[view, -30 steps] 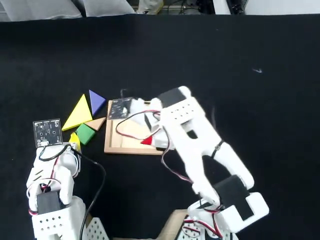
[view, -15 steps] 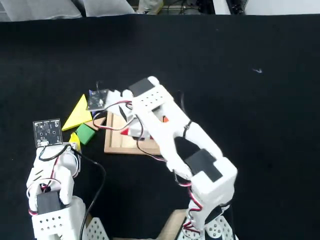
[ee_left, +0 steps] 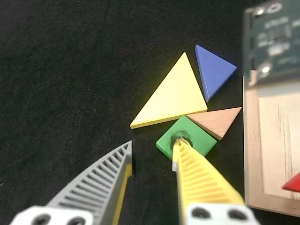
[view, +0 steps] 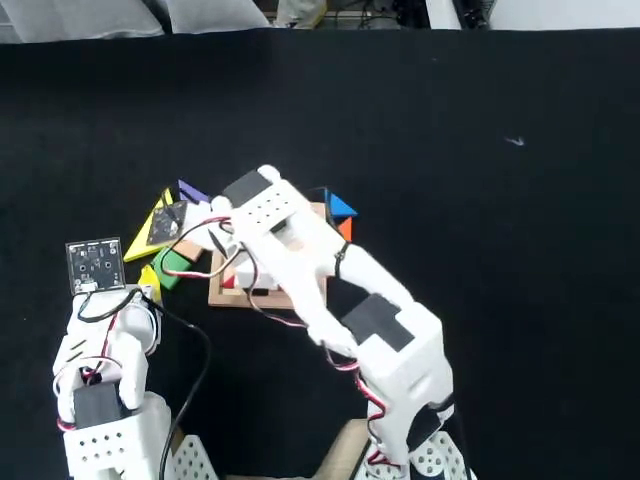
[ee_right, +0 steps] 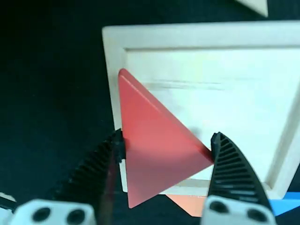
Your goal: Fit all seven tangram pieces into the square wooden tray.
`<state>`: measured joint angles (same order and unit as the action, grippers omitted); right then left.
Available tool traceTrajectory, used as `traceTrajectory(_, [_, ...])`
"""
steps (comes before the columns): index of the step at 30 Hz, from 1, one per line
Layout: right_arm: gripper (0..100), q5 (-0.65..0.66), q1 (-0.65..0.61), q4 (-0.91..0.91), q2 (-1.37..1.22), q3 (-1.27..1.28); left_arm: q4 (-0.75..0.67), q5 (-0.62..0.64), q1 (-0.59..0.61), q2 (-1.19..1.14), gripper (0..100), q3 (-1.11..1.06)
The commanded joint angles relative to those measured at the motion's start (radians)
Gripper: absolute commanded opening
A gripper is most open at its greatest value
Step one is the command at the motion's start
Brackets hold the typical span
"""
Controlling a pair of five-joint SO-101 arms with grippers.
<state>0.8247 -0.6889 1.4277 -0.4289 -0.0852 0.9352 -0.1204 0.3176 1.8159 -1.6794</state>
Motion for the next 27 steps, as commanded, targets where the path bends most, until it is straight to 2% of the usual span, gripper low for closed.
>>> traceTrajectory(1, [21.2, -0.037, -0.020, 0.000, 0.005, -0.058, 0.002, 0.000, -0.004, 0.008, 15, -0.019])
traceTrajectory(16, [21.7, -0.060, -0.020, 0.017, 0.004, -0.048, 0.002, 0.000, -0.004, 0.008, 15, -0.019])
traceTrajectory(22, [30.9, -0.103, -0.020, 0.020, 0.004, -0.048, 0.000, 0.000, -0.004, 0.008, 15, -0.019])
traceTrajectory(27, [31.2, -0.095, -0.020, 0.021, 0.004, -0.048, 0.000, 0.000, -0.004, 0.008, 15, -0.019])
